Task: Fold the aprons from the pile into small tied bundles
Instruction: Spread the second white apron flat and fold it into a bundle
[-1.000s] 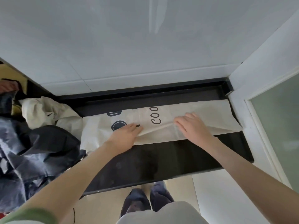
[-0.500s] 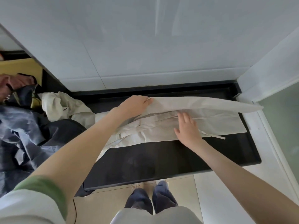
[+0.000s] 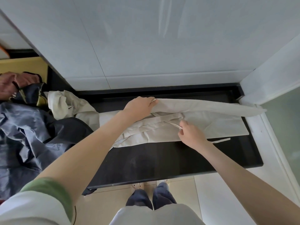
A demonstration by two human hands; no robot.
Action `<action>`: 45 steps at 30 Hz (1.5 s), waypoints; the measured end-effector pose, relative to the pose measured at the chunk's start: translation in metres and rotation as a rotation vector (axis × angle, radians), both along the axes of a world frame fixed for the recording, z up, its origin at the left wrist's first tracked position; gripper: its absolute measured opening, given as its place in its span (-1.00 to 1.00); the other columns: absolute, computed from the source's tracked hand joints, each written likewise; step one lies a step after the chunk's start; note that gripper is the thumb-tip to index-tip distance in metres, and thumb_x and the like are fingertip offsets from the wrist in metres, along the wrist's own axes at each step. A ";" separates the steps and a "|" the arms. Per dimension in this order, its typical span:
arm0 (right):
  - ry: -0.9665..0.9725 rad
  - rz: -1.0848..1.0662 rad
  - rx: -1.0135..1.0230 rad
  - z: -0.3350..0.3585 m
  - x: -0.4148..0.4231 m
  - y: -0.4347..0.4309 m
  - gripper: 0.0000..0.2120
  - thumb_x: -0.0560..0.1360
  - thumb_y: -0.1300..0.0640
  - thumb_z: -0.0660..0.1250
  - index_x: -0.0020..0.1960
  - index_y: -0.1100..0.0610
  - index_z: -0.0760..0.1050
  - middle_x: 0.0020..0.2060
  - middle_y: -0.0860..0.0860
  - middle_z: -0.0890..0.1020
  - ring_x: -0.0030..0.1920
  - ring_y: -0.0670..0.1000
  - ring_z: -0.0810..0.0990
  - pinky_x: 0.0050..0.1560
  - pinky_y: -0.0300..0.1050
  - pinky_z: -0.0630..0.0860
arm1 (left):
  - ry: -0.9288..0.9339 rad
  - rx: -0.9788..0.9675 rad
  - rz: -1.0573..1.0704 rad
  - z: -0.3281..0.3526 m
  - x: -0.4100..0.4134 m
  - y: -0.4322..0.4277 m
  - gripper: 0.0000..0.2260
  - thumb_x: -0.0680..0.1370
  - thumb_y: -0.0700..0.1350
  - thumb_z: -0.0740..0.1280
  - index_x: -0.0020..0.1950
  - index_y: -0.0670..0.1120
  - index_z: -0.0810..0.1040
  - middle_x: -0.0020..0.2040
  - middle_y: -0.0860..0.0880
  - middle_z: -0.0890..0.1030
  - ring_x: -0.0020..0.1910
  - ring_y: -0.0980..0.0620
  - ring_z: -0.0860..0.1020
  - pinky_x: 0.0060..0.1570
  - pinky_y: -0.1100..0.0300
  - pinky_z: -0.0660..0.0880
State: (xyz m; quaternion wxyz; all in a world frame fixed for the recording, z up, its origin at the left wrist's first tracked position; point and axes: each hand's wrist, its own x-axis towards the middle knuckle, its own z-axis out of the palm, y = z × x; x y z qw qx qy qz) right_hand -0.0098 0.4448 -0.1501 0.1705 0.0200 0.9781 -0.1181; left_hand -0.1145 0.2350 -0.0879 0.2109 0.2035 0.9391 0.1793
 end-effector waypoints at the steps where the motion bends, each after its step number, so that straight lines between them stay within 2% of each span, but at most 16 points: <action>1: -0.030 0.015 -0.060 0.003 0.002 -0.001 -0.90 0.57 0.21 0.16 0.07 0.18 0.33 -0.16 0.07 0.48 -0.19 0.08 0.48 -0.26 -0.13 0.27 | 0.003 -0.001 0.003 0.000 0.000 0.000 -0.60 0.69 0.03 -0.06 0.36 -0.11 0.41 0.06 -0.15 0.62 0.05 -0.16 0.55 0.09 -0.02 0.45; 5: -0.206 0.180 -0.161 0.011 0.011 -0.002 -0.85 0.58 0.22 0.14 0.14 0.11 0.36 -0.24 -0.04 0.44 -0.34 -0.07 0.38 -0.36 -0.19 0.25 | 0.013 -0.005 0.016 0.000 -0.002 0.003 -0.62 0.70 0.02 -0.06 0.37 -0.08 0.39 0.07 -0.13 0.61 0.03 -0.15 0.55 0.04 -0.01 0.47; 10: -0.284 0.234 -0.214 0.012 0.014 -0.013 -0.90 0.52 0.23 0.16 -0.02 0.05 0.37 -0.21 -0.02 0.47 -0.24 0.01 0.40 -0.29 -0.15 0.29 | 0.031 -0.015 0.020 -0.003 -0.005 0.006 -0.62 0.69 0.06 -0.06 0.31 -0.08 0.42 -0.02 -0.14 0.61 -0.04 -0.17 0.55 -0.05 0.02 0.47; 12: -0.245 0.284 -0.233 0.010 0.012 -0.019 -0.93 0.50 0.21 0.20 -0.06 0.06 0.40 -0.14 -0.06 0.49 -0.11 0.01 0.43 -0.15 -0.12 0.36 | 0.031 -0.019 0.017 -0.006 -0.007 0.005 -0.62 0.69 0.06 -0.06 0.26 -0.09 0.43 -0.06 -0.15 0.60 -0.08 -0.18 0.55 -0.11 0.04 0.45; 15: -0.055 0.300 -0.211 0.001 0.004 -0.029 -0.79 0.54 0.19 0.22 0.16 0.12 0.46 0.11 -0.01 0.51 0.16 0.04 0.41 0.16 -0.10 0.37 | 0.014 -0.010 0.016 -0.009 -0.009 0.005 -0.64 0.69 0.05 -0.04 0.23 -0.10 0.44 -0.09 -0.13 0.59 -0.14 -0.16 0.54 -0.12 0.02 0.47; 18: 0.170 0.221 -0.228 -0.004 -0.011 -0.050 -0.67 0.59 0.19 0.20 0.34 0.22 0.40 0.23 0.11 0.50 0.26 0.12 0.41 0.28 -0.03 0.36 | 0.019 -0.009 0.036 -0.009 -0.012 0.006 -0.66 0.69 0.02 -0.03 0.26 -0.10 0.42 -0.12 -0.10 0.58 -0.19 -0.13 0.50 -0.16 0.03 0.45; 20: 0.184 0.120 -0.232 -0.007 -0.025 -0.066 -0.62 0.63 0.15 0.15 0.40 0.26 0.34 0.28 0.15 0.49 0.29 0.16 0.40 0.33 0.00 0.33 | 0.032 -0.003 0.058 -0.009 -0.014 0.006 -0.69 0.69 0.01 -0.02 0.28 -0.09 0.40 -0.15 -0.10 0.55 -0.22 -0.12 0.48 -0.20 0.01 0.45; 23: 0.083 0.001 -0.091 -0.017 -0.041 -0.083 -0.60 0.67 0.01 0.00 0.33 0.24 0.38 0.19 0.15 0.55 0.19 0.16 0.46 0.18 -0.04 0.33 | 0.037 0.025 0.080 -0.007 -0.015 0.005 -0.68 0.68 0.04 -0.02 0.22 -0.09 0.41 -0.27 -0.09 0.49 -0.28 -0.13 0.46 -0.28 0.06 0.37; 25: 0.051 -0.094 -0.065 -0.019 -0.048 -0.090 -0.61 0.65 -0.02 0.05 0.28 0.24 0.39 0.14 0.15 0.56 0.15 0.17 0.49 0.14 -0.01 0.35 | 0.063 0.033 0.096 -0.006 -0.016 0.004 -0.69 0.69 0.03 -0.02 0.22 -0.09 0.40 -0.32 -0.09 0.47 -0.30 -0.14 0.47 -0.31 0.05 0.38; 28: 0.014 -0.120 -0.025 -0.020 -0.054 -0.094 -0.68 0.60 0.05 0.16 0.26 0.21 0.41 0.18 0.15 0.52 0.21 0.17 0.44 0.19 -0.01 0.32 | 0.082 0.025 0.106 -0.006 -0.017 0.004 -0.69 0.69 0.02 -0.03 0.28 -0.06 0.38 -0.34 -0.06 0.46 -0.32 -0.11 0.46 -0.34 0.07 0.37; 31: -0.064 -0.094 -0.029 -0.013 -0.062 -0.099 -0.75 0.59 0.11 0.16 0.16 0.20 0.48 0.20 0.14 0.49 0.25 0.18 0.40 0.24 0.02 0.27 | 0.071 0.022 0.108 -0.008 -0.017 0.002 -0.68 0.69 0.03 -0.04 0.30 -0.04 0.37 -0.36 -0.03 0.41 -0.31 -0.09 0.44 -0.33 0.11 0.35; 35: -0.050 -0.126 -0.068 -0.001 -0.070 -0.094 -0.82 0.55 0.13 0.18 0.07 0.17 0.49 0.05 0.10 0.59 0.14 0.17 0.51 0.13 0.02 0.31 | 0.066 0.042 0.103 -0.009 -0.014 0.000 -0.66 0.68 0.06 -0.06 0.29 -0.02 0.39 -0.33 -0.05 0.45 -0.28 -0.12 0.48 -0.29 0.10 0.41; 37: 0.034 -0.038 0.006 0.009 -0.068 -0.088 -0.79 0.54 0.19 0.23 0.16 0.19 0.45 0.07 0.11 0.59 0.13 0.16 0.54 0.14 -0.02 0.36 | 0.073 0.045 0.101 -0.009 -0.016 0.000 -0.66 0.68 0.06 -0.06 0.28 -0.02 0.40 -0.37 -0.03 0.43 -0.30 -0.13 0.48 -0.30 0.08 0.41; 41: 0.116 0.115 0.118 0.027 -0.058 -0.087 -0.56 0.54 0.31 0.24 0.39 0.24 0.23 0.20 0.16 0.53 0.18 0.14 0.54 0.14 -0.07 0.45 | 0.087 0.024 0.097 -0.010 -0.020 -0.001 -0.66 0.69 0.06 -0.07 0.27 -0.03 0.40 -0.40 -0.01 0.39 -0.35 -0.09 0.44 -0.37 0.13 0.30; 45: 0.194 0.106 0.097 0.050 -0.054 -0.080 -0.53 0.54 0.35 0.18 0.42 0.22 0.17 0.25 0.15 0.46 0.18 0.15 0.50 0.00 -0.07 0.46 | 0.084 0.022 0.094 -0.011 -0.019 -0.002 -0.70 0.69 0.02 -0.04 0.27 -0.03 0.40 -0.41 -0.01 0.39 -0.40 -0.05 0.41 -0.39 0.13 0.31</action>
